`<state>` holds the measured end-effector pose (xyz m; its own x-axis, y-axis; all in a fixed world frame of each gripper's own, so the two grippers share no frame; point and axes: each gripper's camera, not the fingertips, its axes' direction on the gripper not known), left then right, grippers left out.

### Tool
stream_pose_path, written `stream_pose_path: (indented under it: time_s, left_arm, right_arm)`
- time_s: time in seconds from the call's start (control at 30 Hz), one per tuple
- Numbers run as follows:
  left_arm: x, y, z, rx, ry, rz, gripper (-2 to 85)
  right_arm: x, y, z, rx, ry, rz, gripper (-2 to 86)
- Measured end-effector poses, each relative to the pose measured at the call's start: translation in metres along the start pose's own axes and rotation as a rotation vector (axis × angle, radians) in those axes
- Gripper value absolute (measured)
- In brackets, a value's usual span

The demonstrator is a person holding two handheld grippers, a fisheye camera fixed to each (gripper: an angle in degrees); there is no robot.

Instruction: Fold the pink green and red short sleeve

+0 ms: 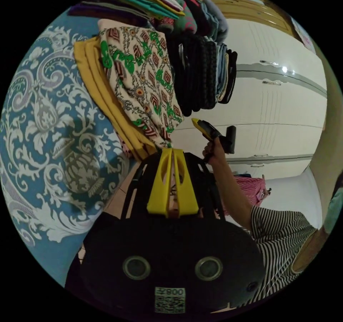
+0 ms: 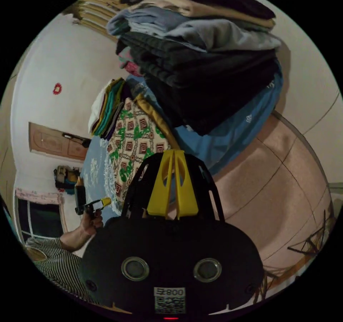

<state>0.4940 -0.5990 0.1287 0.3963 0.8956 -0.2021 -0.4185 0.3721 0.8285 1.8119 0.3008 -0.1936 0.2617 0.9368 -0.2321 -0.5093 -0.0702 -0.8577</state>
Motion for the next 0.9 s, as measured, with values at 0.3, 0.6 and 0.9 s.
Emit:
stream_pose_path:
  time_s: [0.3, 0.6, 0.9]
  left_arm:
    - [-0.03, 0.038, 0.0, -0.051, -0.152, 0.023, 0.2]
    - [-0.046, 0.155, -0.13, 0.052, -0.563, 0.129, 0.3]
    - [-0.078, 0.239, -0.16, -0.066, -0.976, 0.045, 0.2]
  right_arm:
    - [-0.098, 0.007, 0.105, -0.201, 0.291, -0.173, 0.1]
    - [-0.248, 0.065, 0.125, 0.008, 0.28, -0.45, 0.1]
    - [-0.434, 0.151, 0.281, -0.27, 0.197, -0.89, 0.0]
